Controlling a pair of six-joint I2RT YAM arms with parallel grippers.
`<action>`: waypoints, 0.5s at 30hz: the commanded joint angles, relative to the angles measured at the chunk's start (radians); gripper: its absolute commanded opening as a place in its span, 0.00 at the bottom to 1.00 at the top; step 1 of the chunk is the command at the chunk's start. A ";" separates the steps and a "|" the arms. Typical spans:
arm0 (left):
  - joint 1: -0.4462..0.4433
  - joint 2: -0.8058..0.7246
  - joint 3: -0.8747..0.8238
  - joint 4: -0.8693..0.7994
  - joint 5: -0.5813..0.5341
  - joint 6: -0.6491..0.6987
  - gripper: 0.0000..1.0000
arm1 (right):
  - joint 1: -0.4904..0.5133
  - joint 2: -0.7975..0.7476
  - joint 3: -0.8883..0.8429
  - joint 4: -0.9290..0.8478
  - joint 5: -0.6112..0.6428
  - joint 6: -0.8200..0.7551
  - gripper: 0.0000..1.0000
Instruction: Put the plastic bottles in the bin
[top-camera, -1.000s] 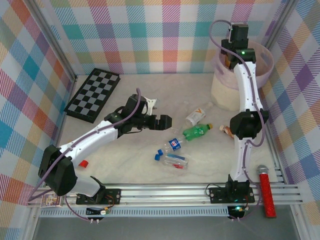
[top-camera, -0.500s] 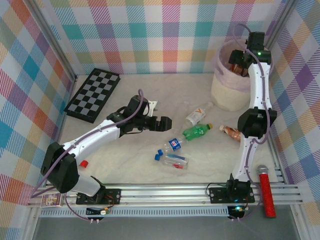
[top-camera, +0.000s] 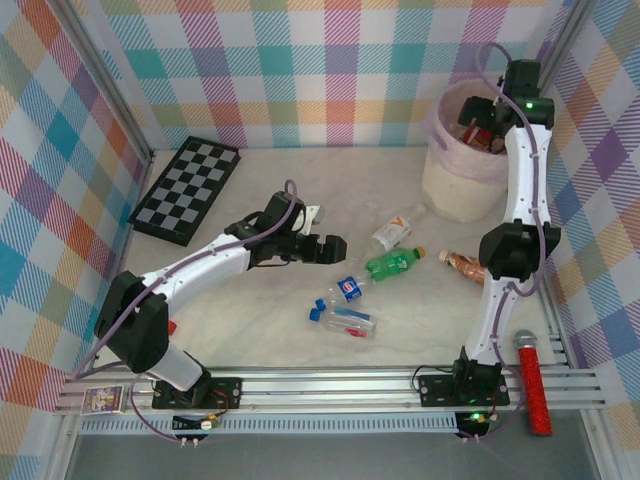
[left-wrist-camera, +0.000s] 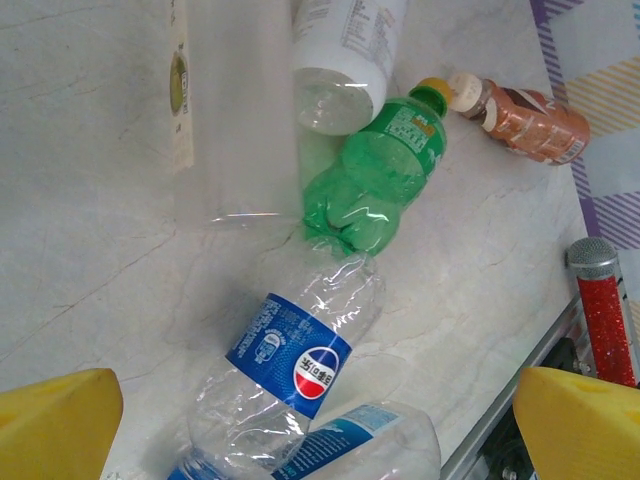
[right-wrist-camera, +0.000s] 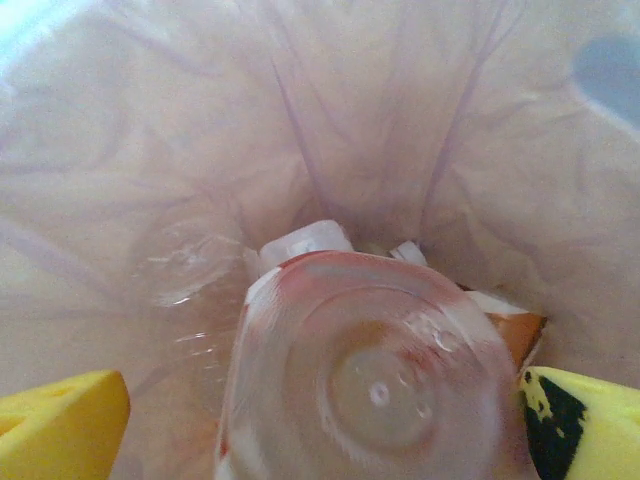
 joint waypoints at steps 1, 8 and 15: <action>-0.003 0.022 0.029 -0.012 -0.014 0.022 1.00 | -0.009 -0.113 0.037 -0.014 0.049 -0.028 0.99; -0.005 0.041 0.031 0.006 -0.010 0.020 1.00 | -0.012 -0.162 0.006 -0.025 -0.038 -0.007 1.00; -0.011 0.110 0.078 -0.005 -0.068 0.035 1.00 | -0.010 -0.293 -0.098 -0.041 -0.266 0.057 0.96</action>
